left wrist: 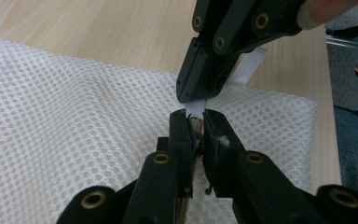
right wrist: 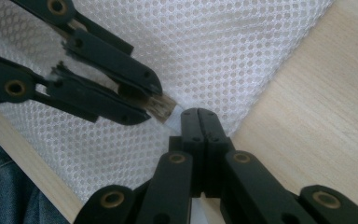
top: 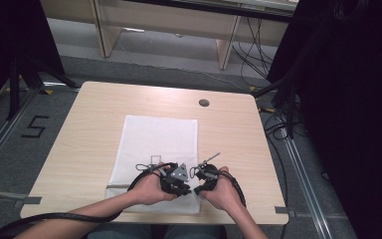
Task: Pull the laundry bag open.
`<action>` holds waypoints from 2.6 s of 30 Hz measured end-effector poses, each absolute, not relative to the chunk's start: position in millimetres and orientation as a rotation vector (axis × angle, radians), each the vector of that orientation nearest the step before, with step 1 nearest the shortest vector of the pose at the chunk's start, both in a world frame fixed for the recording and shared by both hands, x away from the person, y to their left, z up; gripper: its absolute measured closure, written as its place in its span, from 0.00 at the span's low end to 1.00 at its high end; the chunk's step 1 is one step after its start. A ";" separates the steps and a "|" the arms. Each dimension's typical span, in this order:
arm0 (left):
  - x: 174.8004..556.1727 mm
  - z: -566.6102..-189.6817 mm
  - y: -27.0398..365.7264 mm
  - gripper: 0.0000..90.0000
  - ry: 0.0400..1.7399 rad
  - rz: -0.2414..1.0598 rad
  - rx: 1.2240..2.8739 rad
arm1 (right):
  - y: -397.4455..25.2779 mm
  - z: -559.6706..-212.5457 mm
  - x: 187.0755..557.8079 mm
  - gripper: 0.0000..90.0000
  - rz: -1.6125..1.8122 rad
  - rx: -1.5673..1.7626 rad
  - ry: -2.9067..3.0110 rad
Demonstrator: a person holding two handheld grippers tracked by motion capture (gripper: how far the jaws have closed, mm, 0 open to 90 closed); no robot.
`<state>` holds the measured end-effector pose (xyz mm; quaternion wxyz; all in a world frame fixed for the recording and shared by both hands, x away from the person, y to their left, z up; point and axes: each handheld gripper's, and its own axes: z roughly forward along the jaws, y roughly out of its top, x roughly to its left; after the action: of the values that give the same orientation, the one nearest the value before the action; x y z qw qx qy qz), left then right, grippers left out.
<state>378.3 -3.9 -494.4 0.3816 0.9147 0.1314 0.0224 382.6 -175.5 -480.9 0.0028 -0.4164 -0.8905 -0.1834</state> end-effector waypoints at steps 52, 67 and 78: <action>375.3 -487.5 22.2 0.91 0.353 0.060 2.319 | -173.3 -480.5 380.8 1.00 -0.559 -1.287 -2.825; 374.2 -485.8 29.1 0.91 0.333 0.080 2.334 | -172.3 -480.4 380.9 1.00 -0.554 -1.286 -2.831; 372.7 -484.0 38.3 0.91 0.357 0.068 2.305 | -172.8 -480.4 381.2 1.00 -0.561 -1.286 -2.819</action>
<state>372.7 38.3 -484.0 0.3931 0.9083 0.1405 0.0266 381.2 -172.8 -480.4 -0.0036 -0.4085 -0.8952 -0.1781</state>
